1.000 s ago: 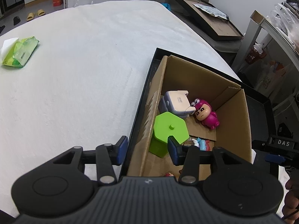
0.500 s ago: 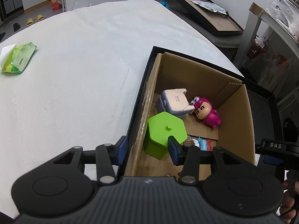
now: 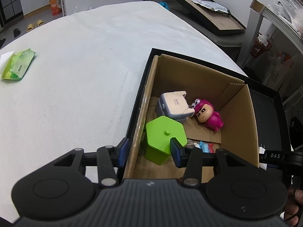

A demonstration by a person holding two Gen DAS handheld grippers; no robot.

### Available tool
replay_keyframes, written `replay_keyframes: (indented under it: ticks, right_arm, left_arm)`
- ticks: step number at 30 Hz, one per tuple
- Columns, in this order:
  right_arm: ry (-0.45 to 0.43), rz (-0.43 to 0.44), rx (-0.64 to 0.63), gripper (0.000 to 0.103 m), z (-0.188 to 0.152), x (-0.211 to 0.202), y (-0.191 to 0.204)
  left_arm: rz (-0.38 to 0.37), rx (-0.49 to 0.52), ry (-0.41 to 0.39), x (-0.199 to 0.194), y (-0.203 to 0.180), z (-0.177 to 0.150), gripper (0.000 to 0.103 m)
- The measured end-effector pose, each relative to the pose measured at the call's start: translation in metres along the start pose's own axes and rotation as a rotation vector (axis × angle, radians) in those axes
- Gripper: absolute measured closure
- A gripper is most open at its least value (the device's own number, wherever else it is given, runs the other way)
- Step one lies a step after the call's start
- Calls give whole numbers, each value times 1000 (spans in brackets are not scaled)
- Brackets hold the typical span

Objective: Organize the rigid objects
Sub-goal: 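Move the right gripper to the white charger and grasp it, then carry the white charger into the cardboard box and open the right gripper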

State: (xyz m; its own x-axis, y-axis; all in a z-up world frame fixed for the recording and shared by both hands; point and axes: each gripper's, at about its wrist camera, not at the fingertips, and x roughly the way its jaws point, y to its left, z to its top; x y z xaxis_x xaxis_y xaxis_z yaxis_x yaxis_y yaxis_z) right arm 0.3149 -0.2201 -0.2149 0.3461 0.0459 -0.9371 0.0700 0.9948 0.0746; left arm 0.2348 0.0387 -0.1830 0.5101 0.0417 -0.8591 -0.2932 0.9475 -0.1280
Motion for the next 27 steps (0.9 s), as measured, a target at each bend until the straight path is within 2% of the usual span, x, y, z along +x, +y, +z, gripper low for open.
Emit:
replay_keyframes:
  ticks: [8, 27]
  right_arm:
    - [-12, 48, 7, 66, -1, -6, -3]
    - [-155, 127, -110, 66, 6, -70, 48]
  left_arm:
    - [-6, 4, -3, -2, 0, 0, 57]
    - [-32, -4, -7, -5, 7, -2, 57]
